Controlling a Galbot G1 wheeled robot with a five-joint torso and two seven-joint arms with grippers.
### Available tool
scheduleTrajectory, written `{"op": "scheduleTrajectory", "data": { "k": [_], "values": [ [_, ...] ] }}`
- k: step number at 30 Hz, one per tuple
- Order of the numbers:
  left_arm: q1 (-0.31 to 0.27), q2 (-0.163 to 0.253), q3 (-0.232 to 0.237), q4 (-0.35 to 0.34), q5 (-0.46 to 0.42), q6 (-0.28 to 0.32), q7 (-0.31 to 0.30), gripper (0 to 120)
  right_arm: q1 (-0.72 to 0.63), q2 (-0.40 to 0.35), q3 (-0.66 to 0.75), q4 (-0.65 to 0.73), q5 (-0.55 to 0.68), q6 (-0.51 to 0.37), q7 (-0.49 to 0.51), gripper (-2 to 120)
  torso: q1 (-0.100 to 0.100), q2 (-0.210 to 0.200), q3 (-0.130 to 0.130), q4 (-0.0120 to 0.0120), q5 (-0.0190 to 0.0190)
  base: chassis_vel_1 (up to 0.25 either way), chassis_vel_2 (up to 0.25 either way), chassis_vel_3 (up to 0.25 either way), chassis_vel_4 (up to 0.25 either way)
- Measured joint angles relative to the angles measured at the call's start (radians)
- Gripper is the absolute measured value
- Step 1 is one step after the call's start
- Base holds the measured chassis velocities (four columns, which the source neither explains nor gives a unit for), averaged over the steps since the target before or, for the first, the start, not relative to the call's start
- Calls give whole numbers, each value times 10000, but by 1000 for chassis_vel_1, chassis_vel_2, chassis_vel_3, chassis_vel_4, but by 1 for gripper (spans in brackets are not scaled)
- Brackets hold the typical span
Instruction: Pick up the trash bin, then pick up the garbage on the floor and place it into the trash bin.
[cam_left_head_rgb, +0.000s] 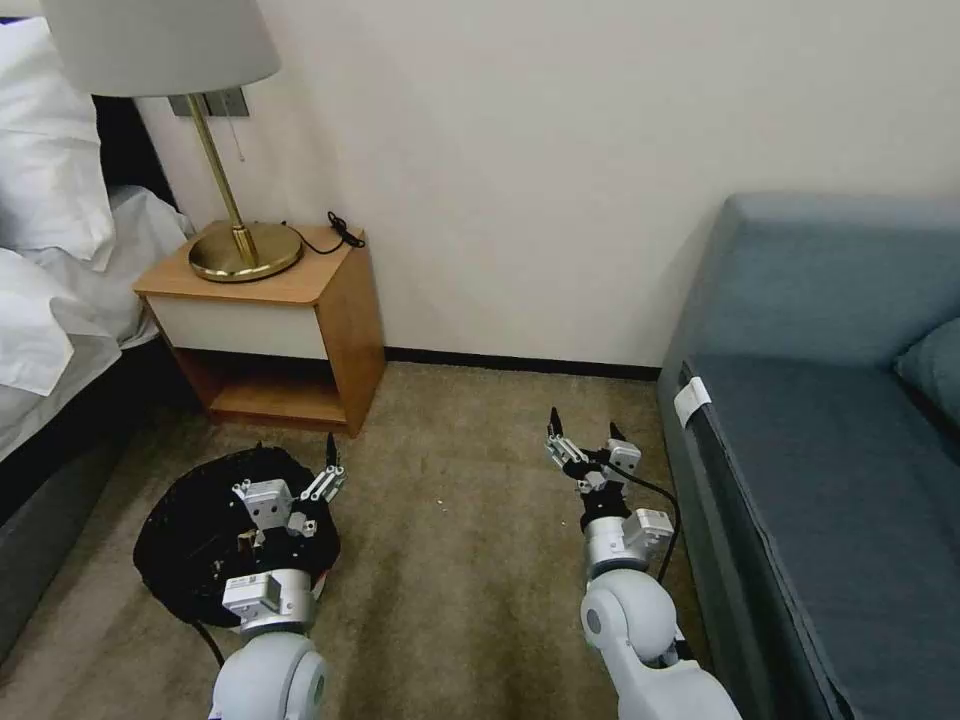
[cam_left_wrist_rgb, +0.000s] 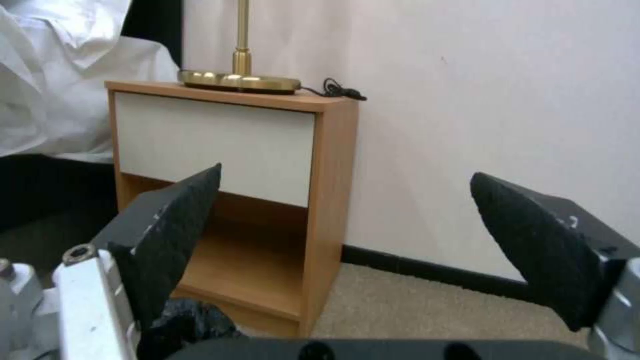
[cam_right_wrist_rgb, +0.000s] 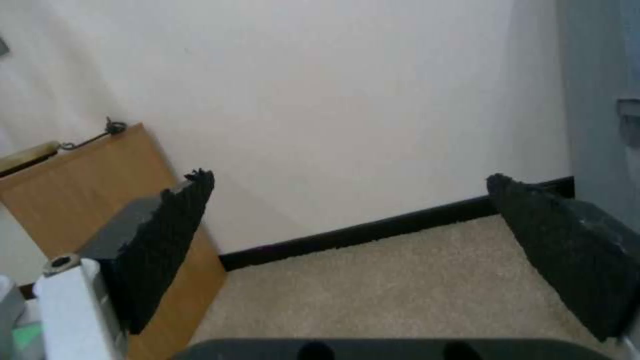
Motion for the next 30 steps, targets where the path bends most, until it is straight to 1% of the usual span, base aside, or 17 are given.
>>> {"op": "scheduleTrajectory", "data": {
  "k": [30],
  "values": [
    [1,0,-3,0,-5,-1,0,100,3,-1,-3,0,1,0,-1,100,0,0,0,0,0,0,0,0,0]
  ]
}}
